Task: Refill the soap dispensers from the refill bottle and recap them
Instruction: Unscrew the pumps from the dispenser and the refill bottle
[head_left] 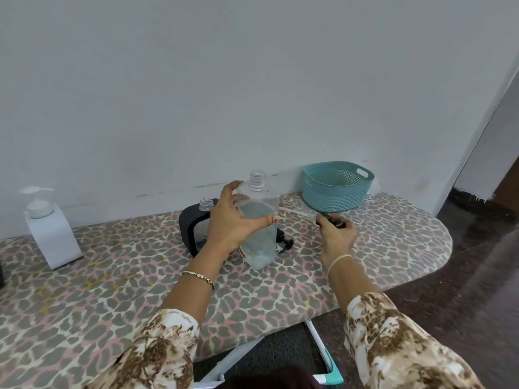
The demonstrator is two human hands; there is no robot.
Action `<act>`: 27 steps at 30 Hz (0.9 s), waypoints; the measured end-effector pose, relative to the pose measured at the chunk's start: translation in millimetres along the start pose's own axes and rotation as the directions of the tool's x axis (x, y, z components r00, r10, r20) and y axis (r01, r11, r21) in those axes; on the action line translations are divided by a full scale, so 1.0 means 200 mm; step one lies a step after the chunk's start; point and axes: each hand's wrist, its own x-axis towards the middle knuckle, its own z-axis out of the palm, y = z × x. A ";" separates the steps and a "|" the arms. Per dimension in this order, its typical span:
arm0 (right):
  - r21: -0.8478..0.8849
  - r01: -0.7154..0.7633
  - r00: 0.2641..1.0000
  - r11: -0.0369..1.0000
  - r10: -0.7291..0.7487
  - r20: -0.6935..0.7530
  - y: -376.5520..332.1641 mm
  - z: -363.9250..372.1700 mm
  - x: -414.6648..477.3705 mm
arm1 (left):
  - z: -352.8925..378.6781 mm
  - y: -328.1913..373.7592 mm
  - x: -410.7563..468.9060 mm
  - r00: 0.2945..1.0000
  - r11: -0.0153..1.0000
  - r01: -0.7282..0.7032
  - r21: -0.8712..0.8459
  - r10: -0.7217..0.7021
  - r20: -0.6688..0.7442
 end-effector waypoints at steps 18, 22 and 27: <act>-0.637 0.416 0.909 0.649 -0.290 0.298 0.06 0.02 -0.06 | 0.01 -0.02 -0.01 0.999 0.999 -0.034 0.003 0.034 0.036; -0.421 0.645 0.764 0.638 -0.519 0.383 -0.01 0.04 -0.20 | 0.01 -0.02 -0.02 0.999 0.999 -0.036 0.027 0.035 0.041; -0.072 0.752 0.593 0.656 -0.624 0.509 -0.04 0.07 -0.43 | -0.01 -0.01 -0.07 0.995 0.994 -0.099 0.051 0.100 -0.010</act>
